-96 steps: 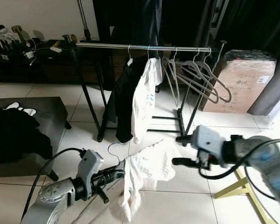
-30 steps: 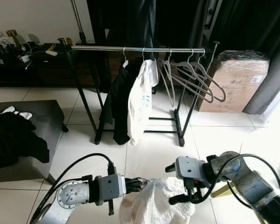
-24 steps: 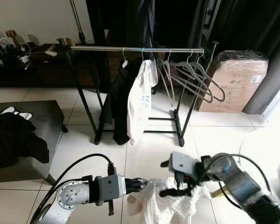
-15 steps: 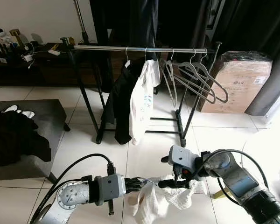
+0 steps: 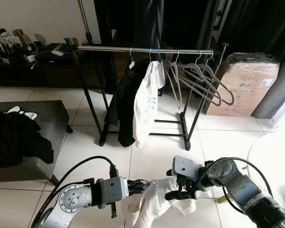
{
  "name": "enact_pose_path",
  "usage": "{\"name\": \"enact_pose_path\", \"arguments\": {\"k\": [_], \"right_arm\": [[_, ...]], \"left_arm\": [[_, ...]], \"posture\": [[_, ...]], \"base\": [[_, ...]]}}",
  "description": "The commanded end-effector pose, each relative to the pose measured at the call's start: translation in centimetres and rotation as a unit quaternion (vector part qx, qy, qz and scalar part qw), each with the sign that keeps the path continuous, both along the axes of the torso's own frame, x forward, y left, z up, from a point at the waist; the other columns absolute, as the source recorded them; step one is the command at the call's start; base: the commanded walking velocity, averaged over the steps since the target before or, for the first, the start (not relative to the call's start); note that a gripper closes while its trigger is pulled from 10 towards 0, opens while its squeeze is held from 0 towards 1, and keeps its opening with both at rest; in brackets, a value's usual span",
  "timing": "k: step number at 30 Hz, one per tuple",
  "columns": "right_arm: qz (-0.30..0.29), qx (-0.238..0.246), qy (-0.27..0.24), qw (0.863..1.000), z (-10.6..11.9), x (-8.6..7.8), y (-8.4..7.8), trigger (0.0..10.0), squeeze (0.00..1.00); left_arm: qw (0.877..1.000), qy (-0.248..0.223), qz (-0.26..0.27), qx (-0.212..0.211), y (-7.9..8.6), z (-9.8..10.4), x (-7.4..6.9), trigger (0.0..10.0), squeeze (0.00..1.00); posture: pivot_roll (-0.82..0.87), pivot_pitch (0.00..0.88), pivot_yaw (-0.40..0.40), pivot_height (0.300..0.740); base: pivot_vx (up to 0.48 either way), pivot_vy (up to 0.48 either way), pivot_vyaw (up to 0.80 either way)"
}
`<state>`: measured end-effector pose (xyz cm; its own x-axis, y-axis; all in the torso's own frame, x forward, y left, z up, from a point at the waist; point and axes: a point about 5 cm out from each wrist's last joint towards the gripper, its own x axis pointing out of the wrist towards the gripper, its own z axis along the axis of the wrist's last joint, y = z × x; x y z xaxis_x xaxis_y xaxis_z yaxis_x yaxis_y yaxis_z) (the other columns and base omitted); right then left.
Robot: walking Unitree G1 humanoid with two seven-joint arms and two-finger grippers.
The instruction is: Hang hanger
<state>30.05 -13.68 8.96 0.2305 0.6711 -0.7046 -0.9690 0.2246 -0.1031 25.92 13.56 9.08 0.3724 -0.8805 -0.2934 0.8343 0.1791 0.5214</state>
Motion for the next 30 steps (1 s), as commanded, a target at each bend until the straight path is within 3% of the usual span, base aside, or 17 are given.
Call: {"name": "enact_pose_path", "arguments": {"k": [1, 2, 3, 4, 5, 6, 7, 30], "right_arm": [[-0.005, 0.002, 0.007, 1.0, -0.4, 0.0, 0.1, 10.0, 0.0], [-0.007, 0.007, 0.01, 1.0, -0.5, 0.0, 0.1, 10.0, 0.0], [-0.009, 0.014, 0.015, 1.0, -0.6, 0.0, 0.3, 8.9, 0.0], [-0.011, 0.018, 0.017, 1.0, -0.7, 0.0, 0.3, 4.6, 0.0], [-0.012, 0.02, 0.018, 1.0, -0.7, 0.0, 0.4, 4.6, 0.0], [-0.015, 0.021, 0.02, 0.999, -0.9, 0.1, 0.4, 1.9, 0.0], [-0.016, 0.02, 0.021, 0.999, -1.0, 0.1, 0.4, 0.0, 0.0], [0.001, 0.027, 0.041, 0.999, -1.6, -0.2, 0.9, 0.0, 0.0]], "left_arm": [[1.0, -0.022, -0.011, -0.007, -0.4, 0.6, 0.2, 10.0, 0.0], [1.0, -0.022, -0.011, -0.007, -0.4, 0.6, 0.2, 10.0, 0.0], [1.0, -0.022, -0.011, -0.007, -0.4, 0.6, 0.2, 10.0, 0.0], [1.0, -0.023, -0.011, -0.007, -0.4, 0.6, 0.2, 10.0, 0.0], [1.0, -0.023, -0.011, -0.007, -0.4, 0.7, 0.2, 10.0, 0.0], [1.0, -0.023, -0.011, -0.007, -0.4, 0.7, 0.2, 10.0, 0.0], [1.0, -0.023, -0.011, -0.007, -0.5, 0.6, 0.2, 10.0, 0.0], [0.999, -0.03, -0.011, -0.009, -0.6, 0.7, 0.3, 10.0, 0.0]], "posture": [[0.03, 0.122, -0.023, 0.74], [0.03, 0.122, -0.023, 0.74], [0.03, 0.123, -0.023, 0.74], [0.03, 0.123, -0.023, 0.74], [0.03, 0.123, -0.023, 0.74], [0.03, 0.124, -0.022, 0.74], [0.03, 0.123, -0.023, 0.74], [0.04, 0.125, -0.027, 0.74]], "base": [[0.0, 0.0, 0.0], [0.0, 0.0, 0.0], [0.0, 0.0, 0.0], [0.0, 0.0, 0.0], [0.0, 0.0, 0.0], [0.0, 0.0, 0.0], [0.0, 0.0, 0.0], [0.0, 0.0, 0.0]]}}
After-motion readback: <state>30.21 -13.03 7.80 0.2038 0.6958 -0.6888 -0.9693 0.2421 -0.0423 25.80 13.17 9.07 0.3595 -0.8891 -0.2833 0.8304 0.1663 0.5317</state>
